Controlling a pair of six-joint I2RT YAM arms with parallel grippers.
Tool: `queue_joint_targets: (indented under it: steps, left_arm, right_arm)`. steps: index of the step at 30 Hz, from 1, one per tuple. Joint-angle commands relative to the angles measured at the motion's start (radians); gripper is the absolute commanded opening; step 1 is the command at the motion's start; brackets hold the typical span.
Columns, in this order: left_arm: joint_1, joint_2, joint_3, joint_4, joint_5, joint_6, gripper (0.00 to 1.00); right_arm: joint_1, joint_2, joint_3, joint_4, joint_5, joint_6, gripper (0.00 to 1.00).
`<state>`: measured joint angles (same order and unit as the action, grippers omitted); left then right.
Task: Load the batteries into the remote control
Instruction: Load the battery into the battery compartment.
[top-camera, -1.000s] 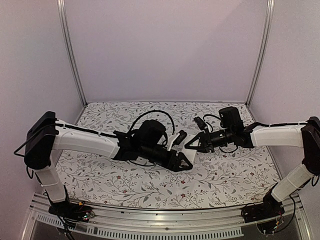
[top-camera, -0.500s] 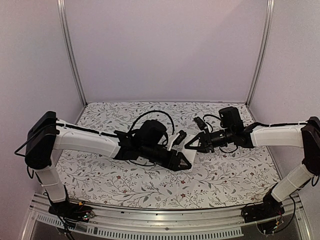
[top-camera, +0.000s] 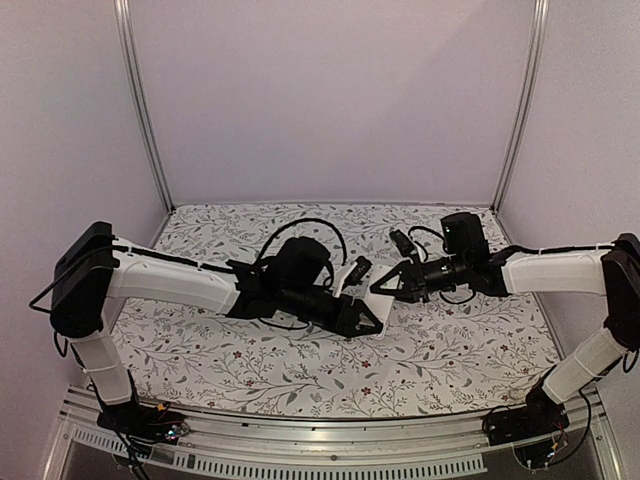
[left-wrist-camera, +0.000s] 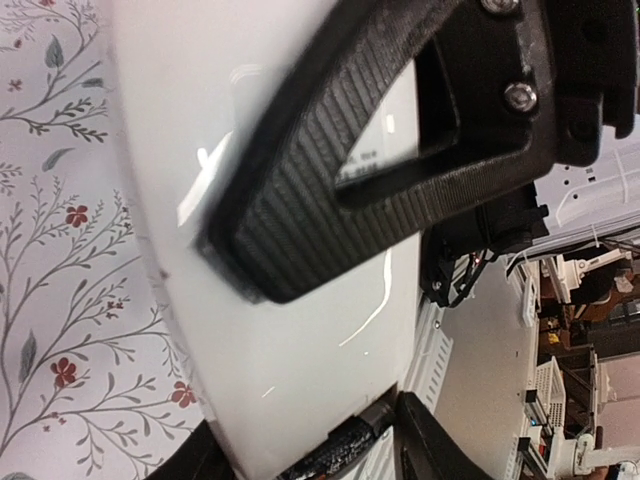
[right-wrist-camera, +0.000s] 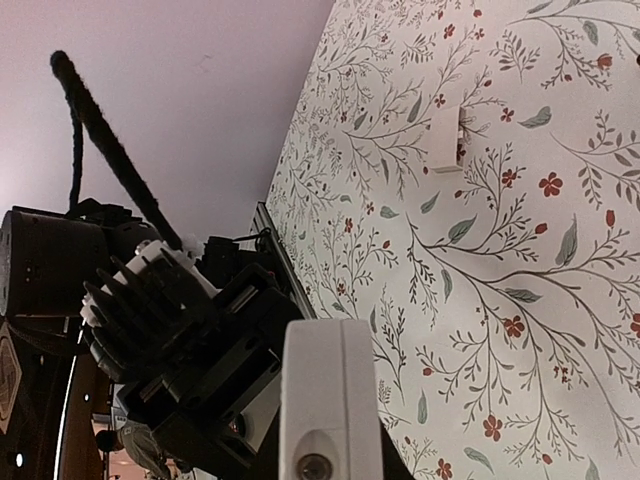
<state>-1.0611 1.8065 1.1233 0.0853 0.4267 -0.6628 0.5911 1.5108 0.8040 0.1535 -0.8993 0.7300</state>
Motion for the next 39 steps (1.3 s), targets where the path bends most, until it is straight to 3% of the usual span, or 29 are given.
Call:
queue_joint_targets:
  steps: [1,7,15,23,30,39]
  left_arm:
    - [-0.013,-0.016,-0.025,0.055,0.085,0.039,0.37]
    - [-0.011,-0.022,-0.046,0.066,0.111,0.05,0.29]
    - [-0.009,-0.021,-0.065,0.085,0.146,0.059,0.27]
    - [0.007,-0.044,-0.108,0.128,0.174,0.047,0.26]
    - [0.013,-0.07,-0.117,0.137,0.195,0.075,0.37]
    - [0.012,-0.142,-0.107,0.147,0.108,0.087,0.64]
  right_arm:
    - [-0.006,-0.033,-0.008,0.162,-0.05,0.07,0.0]
    - [-0.023,-0.043,-0.036,0.308,-0.084,0.163,0.0]
    - [-0.042,-0.011,-0.084,0.617,-0.117,0.373,0.0]
    - [-0.045,-0.007,-0.09,0.645,-0.118,0.404,0.0]
    - [-0.049,-0.009,-0.094,0.634,-0.112,0.396,0.0]
    - [-0.05,-0.033,-0.091,0.441,-0.042,0.268,0.0]
